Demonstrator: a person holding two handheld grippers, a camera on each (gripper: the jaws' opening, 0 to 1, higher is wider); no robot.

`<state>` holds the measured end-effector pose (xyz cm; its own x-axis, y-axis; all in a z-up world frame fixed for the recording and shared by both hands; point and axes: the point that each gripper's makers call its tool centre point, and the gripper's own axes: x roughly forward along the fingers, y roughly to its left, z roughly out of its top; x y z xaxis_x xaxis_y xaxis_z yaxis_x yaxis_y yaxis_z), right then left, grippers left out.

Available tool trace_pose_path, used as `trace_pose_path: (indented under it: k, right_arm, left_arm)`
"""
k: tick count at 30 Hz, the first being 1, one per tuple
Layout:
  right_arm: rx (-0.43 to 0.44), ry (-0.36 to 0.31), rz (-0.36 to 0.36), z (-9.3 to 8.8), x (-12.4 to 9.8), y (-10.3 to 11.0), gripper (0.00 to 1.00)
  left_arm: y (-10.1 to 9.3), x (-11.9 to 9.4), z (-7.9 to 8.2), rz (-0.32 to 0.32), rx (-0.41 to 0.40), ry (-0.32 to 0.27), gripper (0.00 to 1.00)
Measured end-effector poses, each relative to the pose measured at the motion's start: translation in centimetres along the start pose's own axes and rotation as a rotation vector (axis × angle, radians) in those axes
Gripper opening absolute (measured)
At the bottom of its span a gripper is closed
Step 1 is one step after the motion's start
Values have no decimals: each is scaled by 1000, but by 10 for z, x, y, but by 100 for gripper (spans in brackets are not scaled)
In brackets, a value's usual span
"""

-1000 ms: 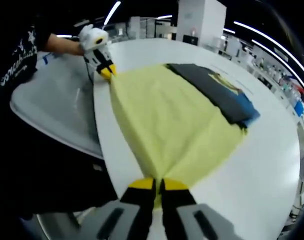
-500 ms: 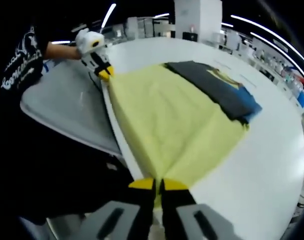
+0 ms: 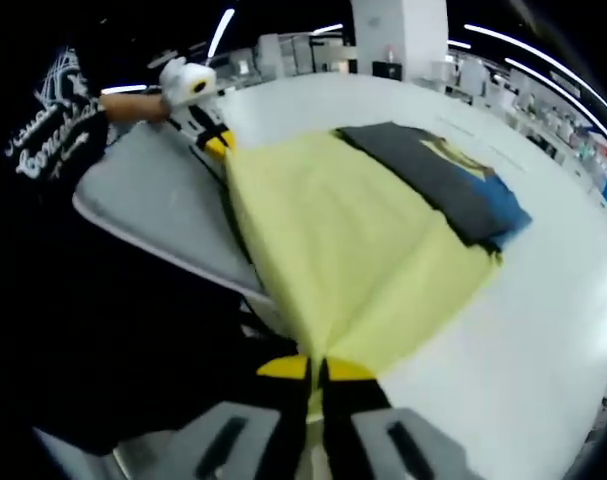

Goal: Fold the garment on the visible template until the final outline fits inside the template.

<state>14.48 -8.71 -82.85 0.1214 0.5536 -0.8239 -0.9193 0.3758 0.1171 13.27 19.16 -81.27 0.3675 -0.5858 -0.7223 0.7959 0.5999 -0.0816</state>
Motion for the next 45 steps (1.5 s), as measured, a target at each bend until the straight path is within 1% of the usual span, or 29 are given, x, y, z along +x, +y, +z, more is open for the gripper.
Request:
trace_pose_path:
  k: [2,5,6,7,10,11,15,16,17,18,23,30,31,35,37,40,45]
  right_arm:
    - [-7,1,3,0,-3,1,0]
    - [-16,-21,-17,8,-11,-6,0]
    - [-21,-27,-26,11,-13,-9,0]
    - [-29,-34,-38,14,-15,-12,0]
    - [-58,-50,-73,27,-23,-21,0]
    - [-64,-56,-87,30,-25,-24,0]
    - [-101,-80,-139,48,-37,-41,0]
    - [-108,-85,-151,51,-39,-43,0]
    - [-124,-98,-178,58,-44,-50,0]
    - [-133,-103,-190,63,-47,-54,0]
    - [-175,-117,-246,81,-56,-70,0]
    - [-208,-133,-308,100,-65,-91,0]
    - [-211,-135,-314,102,-66,-93,0]
    - [-223,-144,-344,112,-71,-103,0]
    - [-228,-154,-364,117,-73,-110,0]
    - [-230,-174,-392,126,-76,-119,0]
    - [-235,-202,-461,141,-83,-139,0]
  left_arm:
    - [0,-2,4,0,2,-1,0]
    - [6,-7,13,8,25,-12,0]
    - [8,-8,16,12,31,-19,0]
    - [11,-10,24,16,35,-28,0]
    - [19,-14,39,31,82,-41,0]
    - [25,-16,45,43,92,-51,0]
    - [39,-22,65,70,107,-88,0]
    - [40,-23,66,74,107,-90,0]
    - [44,-24,71,80,115,-97,0]
    - [45,-25,74,82,119,-101,0]
    - [64,-32,98,137,109,-161,0]
    - [87,-38,120,198,120,-211,0]
    - [87,-38,121,200,120,-212,0]
    - [96,-40,135,235,134,-234,0]
    - [102,-41,142,258,129,-249,0]
    - [112,-40,150,305,111,-250,0]
    - [126,-43,167,345,119,-278,0]
